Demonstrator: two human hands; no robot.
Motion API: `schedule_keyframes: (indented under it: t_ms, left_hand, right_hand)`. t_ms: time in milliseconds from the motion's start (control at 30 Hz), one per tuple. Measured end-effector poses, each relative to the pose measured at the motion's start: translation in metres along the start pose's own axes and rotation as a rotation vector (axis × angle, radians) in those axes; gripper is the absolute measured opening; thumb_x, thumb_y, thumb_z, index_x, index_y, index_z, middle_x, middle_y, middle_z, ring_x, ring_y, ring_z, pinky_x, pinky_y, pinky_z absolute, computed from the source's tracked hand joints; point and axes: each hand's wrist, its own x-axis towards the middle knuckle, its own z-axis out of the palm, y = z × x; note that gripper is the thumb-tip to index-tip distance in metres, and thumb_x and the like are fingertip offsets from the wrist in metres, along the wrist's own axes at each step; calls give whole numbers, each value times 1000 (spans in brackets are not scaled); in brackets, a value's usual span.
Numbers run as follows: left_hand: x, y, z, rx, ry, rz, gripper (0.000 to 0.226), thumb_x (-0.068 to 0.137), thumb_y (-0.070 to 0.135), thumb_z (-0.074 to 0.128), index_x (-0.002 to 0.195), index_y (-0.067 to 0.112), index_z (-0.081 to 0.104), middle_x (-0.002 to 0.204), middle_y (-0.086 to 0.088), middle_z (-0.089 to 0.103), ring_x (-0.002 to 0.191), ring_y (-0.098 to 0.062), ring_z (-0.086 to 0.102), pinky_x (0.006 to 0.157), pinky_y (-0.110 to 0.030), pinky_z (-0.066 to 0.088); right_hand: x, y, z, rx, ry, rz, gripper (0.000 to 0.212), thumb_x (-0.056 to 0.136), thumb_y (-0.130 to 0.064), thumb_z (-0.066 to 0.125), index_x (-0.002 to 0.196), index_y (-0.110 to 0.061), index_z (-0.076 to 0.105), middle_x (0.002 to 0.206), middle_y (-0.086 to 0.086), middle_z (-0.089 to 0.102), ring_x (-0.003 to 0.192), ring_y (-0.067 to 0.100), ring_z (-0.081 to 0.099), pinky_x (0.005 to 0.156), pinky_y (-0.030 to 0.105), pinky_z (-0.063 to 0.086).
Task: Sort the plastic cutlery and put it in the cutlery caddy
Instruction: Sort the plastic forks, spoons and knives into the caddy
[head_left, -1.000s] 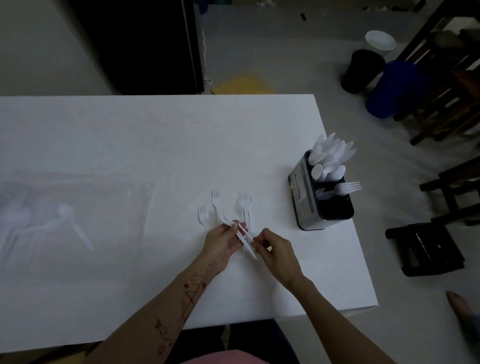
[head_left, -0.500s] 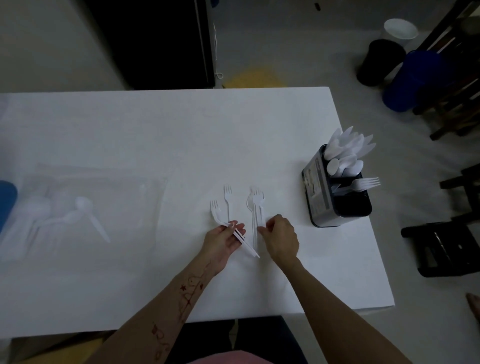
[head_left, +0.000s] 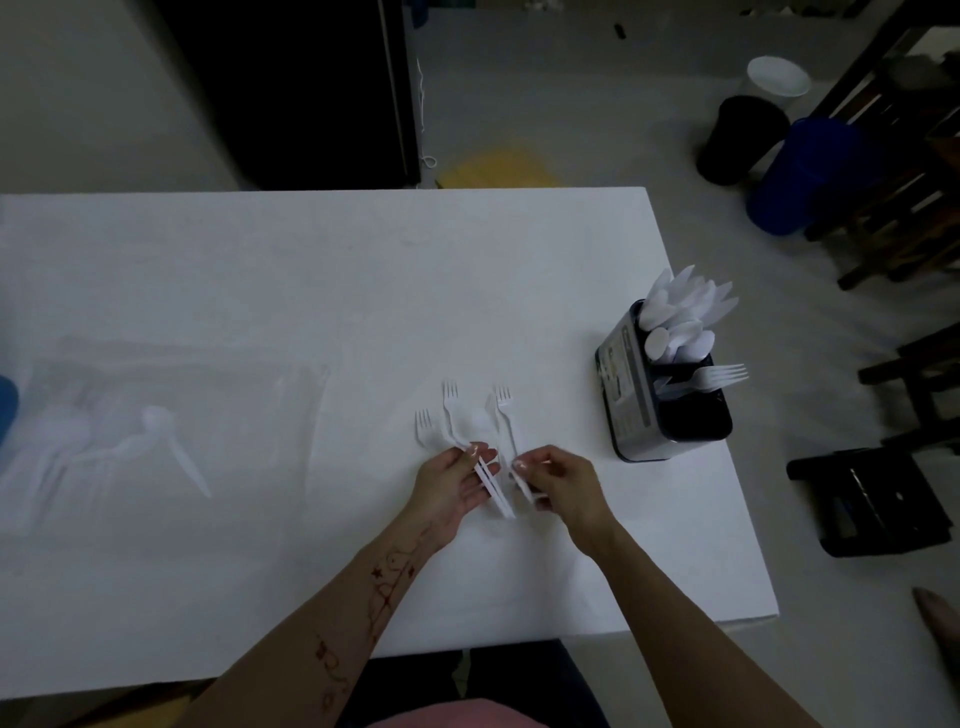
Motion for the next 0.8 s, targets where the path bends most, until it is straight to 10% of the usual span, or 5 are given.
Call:
schedule_keyframes:
  t_ms: [333, 533, 800]
  left_hand:
    - [1, -1, -8, -84, -9, 7, 25, 97, 7, 49, 119, -1, 57, 115, -12, 64, 99, -22, 64, 73, -29, 59]
    - [2, 1, -17, -122, 33, 7, 17, 97, 7, 48, 111, 4, 58, 109, -10, 65, 97, -21, 64, 82, -34, 53]
    - [0, 1, -19, -77, 20, -19, 26, 100, 9, 45, 123, 1, 51, 113, -11, 64, 97, -22, 64, 83, -34, 52]
  right_hand:
    - [7, -7, 5, -143, -157, 48, 5, 82, -14, 78, 85, -11, 76, 72, 2, 72, 60, 12, 62, 50, 21, 44]
    - [27, 3, 17, -557, 320, -44, 23, 82, -32, 77, 87, -17, 61, 85, -3, 66, 74, 17, 63, 66, 32, 52]
    - [25, 2, 18, -733, 352, 13, 18, 88, -30, 67, 97, -15, 63, 86, -3, 61, 75, 16, 56, 68, 26, 41]
